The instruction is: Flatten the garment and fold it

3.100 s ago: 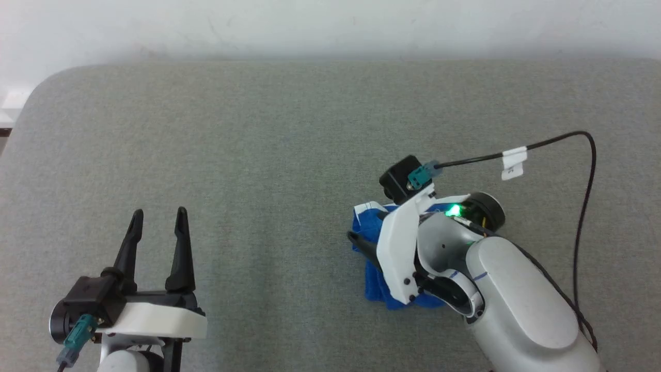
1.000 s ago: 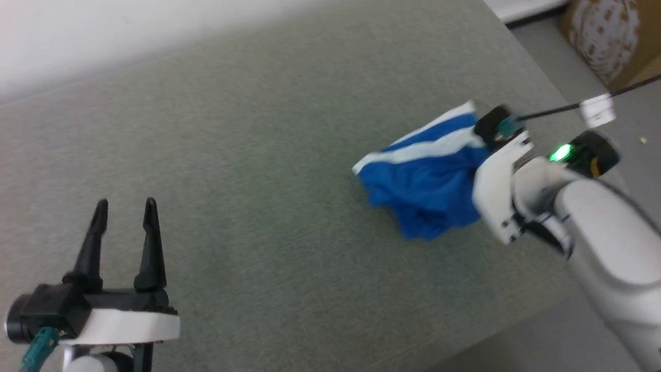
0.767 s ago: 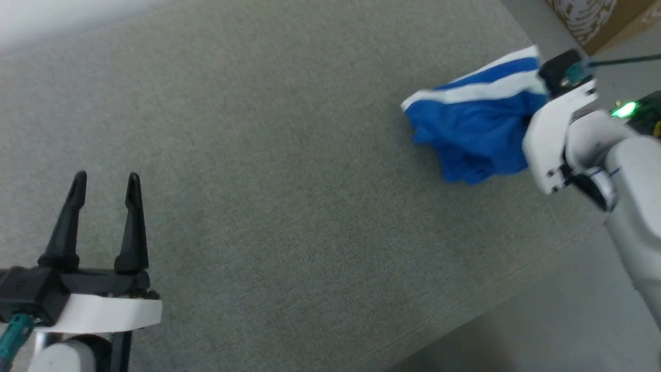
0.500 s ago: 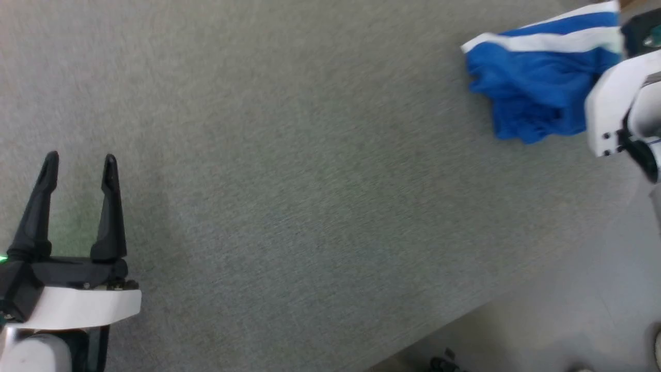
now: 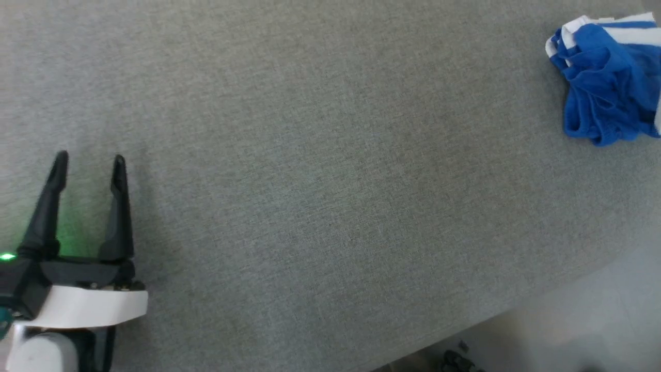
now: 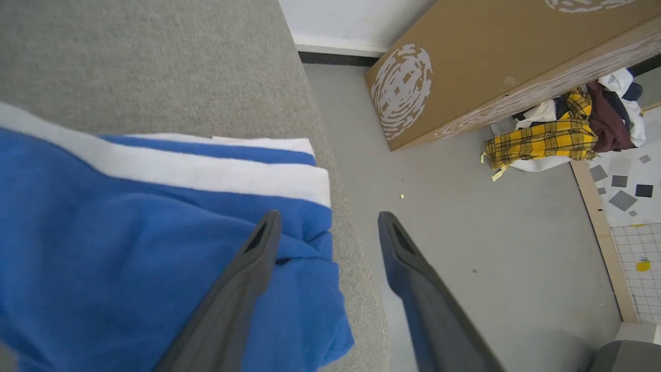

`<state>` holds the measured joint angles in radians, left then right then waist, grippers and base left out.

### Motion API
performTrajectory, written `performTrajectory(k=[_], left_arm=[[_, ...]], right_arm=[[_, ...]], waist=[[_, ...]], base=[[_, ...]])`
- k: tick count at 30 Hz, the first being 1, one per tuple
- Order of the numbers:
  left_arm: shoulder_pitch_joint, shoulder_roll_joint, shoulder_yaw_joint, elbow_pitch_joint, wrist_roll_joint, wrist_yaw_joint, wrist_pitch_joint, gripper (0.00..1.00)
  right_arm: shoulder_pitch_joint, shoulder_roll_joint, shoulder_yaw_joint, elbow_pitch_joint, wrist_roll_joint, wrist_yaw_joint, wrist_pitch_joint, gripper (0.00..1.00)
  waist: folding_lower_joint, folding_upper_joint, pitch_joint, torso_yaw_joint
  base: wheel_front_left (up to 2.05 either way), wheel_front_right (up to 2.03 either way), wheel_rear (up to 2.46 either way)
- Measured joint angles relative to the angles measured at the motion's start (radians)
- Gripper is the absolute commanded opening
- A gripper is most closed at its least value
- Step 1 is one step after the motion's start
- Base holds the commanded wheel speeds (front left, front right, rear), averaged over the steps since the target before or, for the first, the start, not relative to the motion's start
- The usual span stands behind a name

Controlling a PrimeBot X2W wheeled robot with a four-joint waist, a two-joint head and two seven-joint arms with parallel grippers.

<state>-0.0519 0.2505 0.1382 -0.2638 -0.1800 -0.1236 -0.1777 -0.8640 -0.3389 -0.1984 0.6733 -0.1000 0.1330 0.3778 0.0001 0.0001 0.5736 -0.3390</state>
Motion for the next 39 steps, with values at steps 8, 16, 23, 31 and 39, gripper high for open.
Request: performTrajectory(k=[8,16,23,31,39], left_arm=[[-0.001,-0.049,-0.016,0.079,-0.014,0.013,-0.044,1.00],[-0.038,-0.105,-0.036,0.149,-0.014,0.043,-0.071,1.00],[-0.064,-0.127,-0.041,0.215,-0.012,0.064,-0.079,1.00],[-0.082,-0.137,-0.034,0.295,-0.008,0.109,-0.079,1.00],[-0.084,-0.155,-0.045,0.355,-0.011,0.134,-0.079,1.00]], right_arm=[[0.007,0.005,0.048,-0.228,0.121,0.000,-0.177,1.00],[0.151,0.062,0.136,-0.524,0.234,-0.001,-0.320,1.00],[0.279,0.230,0.167,-0.664,0.258,-0.001,-0.444,1.00],[0.444,0.285,0.193,-0.650,0.308,-0.001,-0.582,1.00],[0.564,0.286,0.219,-0.539,0.364,-0.001,-0.634,1.00]], waist=[[-0.0003,0.0000,-0.116,0.020],[-0.0004,0.0000,-0.268,0.067],[-0.0004,0.0000,-0.369,0.149],[-0.0003,0.0000,-0.448,0.255],[-0.0001,0.0000,-0.500,0.334]], base=[[0.00,0.00,0.00],[0.00,0.00,0.00],[0.00,0.00,0.00],[0.00,0.00,0.00],[0.00,0.00,0.00]])
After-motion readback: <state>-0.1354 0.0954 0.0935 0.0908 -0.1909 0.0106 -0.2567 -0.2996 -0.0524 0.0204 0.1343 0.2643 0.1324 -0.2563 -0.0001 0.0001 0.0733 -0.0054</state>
